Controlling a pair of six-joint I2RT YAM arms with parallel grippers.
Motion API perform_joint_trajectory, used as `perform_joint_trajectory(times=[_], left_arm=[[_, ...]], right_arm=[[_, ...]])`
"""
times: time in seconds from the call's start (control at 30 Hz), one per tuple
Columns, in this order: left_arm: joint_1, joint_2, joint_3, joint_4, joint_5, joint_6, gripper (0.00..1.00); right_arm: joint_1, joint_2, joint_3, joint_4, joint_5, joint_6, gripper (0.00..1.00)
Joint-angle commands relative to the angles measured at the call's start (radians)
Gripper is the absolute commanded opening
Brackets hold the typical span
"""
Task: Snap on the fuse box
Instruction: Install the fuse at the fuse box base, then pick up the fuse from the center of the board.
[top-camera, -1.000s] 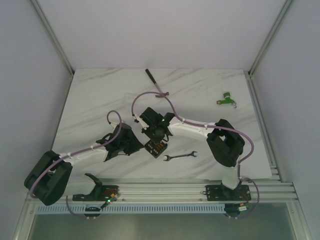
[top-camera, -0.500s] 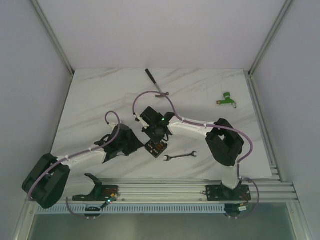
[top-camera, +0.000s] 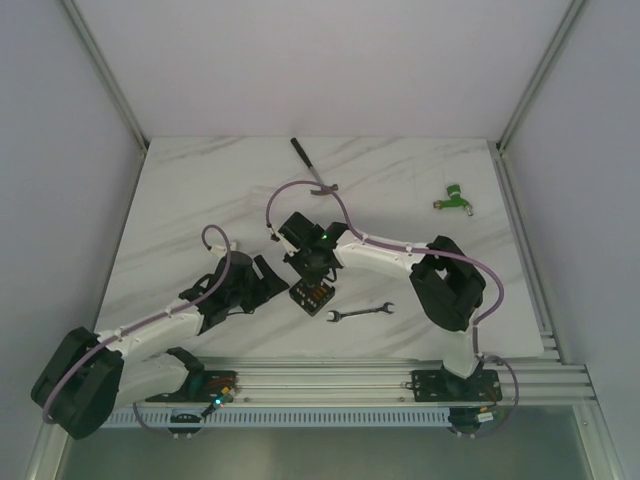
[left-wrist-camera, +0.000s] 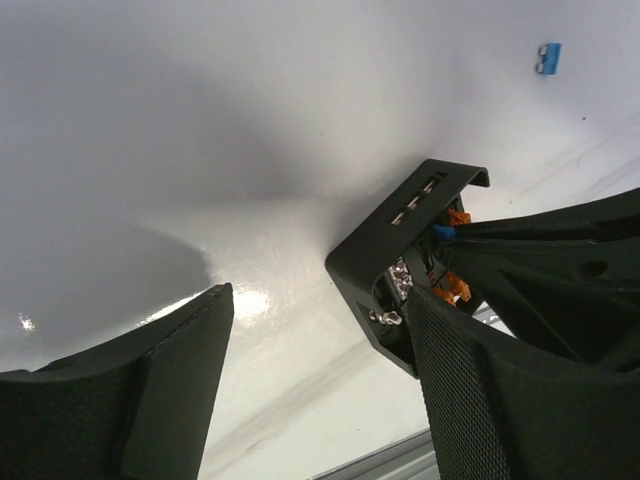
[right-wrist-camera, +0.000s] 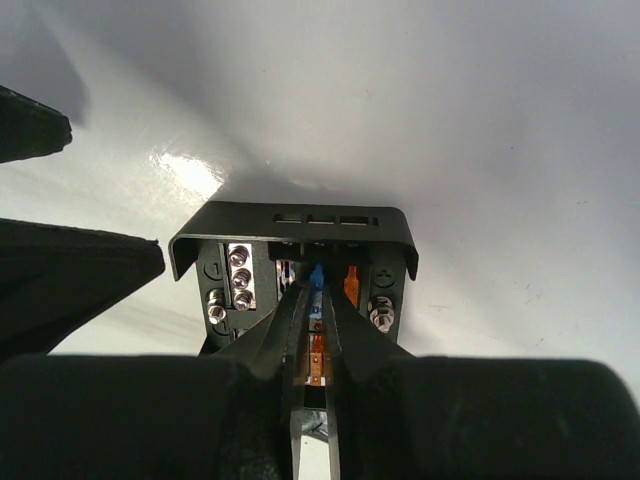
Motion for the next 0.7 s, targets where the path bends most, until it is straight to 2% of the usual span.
perform_joint_trajectory(times=[0.0, 0.2, 0.57, 0.67], left_arm=[[0.005, -0.032, -0.003, -0.029, -0.024, 0.028, 0.81], [0.007, -0.081, 0.001, -0.066, -0.058, 0.043, 0.87], [0.010, -0.107, 0.009, -0.090, -0.094, 0.059, 0.91], [0.010, -0.095, 0.023, -0.091, -0.088, 0.067, 0.92]], right_arm=[[-0.021, 0.054, -0.068, -0.046, 0.067, 0.000, 0.20], [-0.020, -0.041, -0.017, -0.046, 0.038, 0.010, 0.33], [-0.077, -0.125, 0.012, -0.034, -0.039, -0.003, 0.37], [-0.102, -0.143, -0.008, -0.019, -0.014, -0.002, 0.38]])
